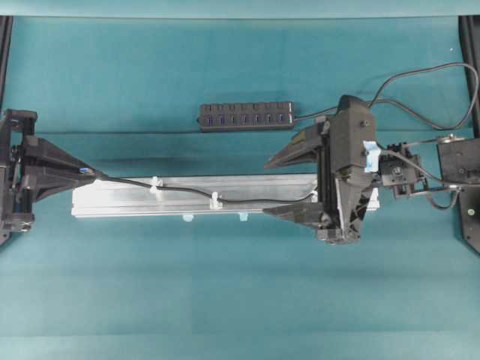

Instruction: Pass the USB cable through three rings with both arms.

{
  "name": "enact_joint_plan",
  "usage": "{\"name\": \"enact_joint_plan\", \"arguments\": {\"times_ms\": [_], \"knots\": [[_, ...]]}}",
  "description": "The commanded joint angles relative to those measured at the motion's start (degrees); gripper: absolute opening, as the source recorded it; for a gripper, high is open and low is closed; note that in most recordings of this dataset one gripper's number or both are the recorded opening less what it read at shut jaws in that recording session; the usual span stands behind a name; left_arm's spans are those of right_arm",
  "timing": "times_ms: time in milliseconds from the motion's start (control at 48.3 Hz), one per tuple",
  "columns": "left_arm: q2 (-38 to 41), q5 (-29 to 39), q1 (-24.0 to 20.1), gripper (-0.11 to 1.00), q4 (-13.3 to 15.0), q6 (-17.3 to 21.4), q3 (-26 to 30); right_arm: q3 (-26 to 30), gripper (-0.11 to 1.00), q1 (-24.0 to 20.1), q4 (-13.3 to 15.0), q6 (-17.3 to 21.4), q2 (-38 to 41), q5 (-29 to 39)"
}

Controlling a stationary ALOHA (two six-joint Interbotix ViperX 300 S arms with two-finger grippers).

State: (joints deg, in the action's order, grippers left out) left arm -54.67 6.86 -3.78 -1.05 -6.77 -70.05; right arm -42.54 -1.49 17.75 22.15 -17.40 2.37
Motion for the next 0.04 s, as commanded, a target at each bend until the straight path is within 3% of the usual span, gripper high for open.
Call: {"name": "enact_joint_plan", "arguments": {"times_ms": [0,21], "knots": [[0.1,-0.3,0.0,0.14,-0.1,-0.1,1.7,0.4,0.51,-0.2,0.0,0.4,-1.0,-0.2],[0.1,-0.4,0.0,0.14,-0.1,0.0,1.6,0.4,0.51,-0.1,0.0,0.4,-1.0,-0.2]]}}
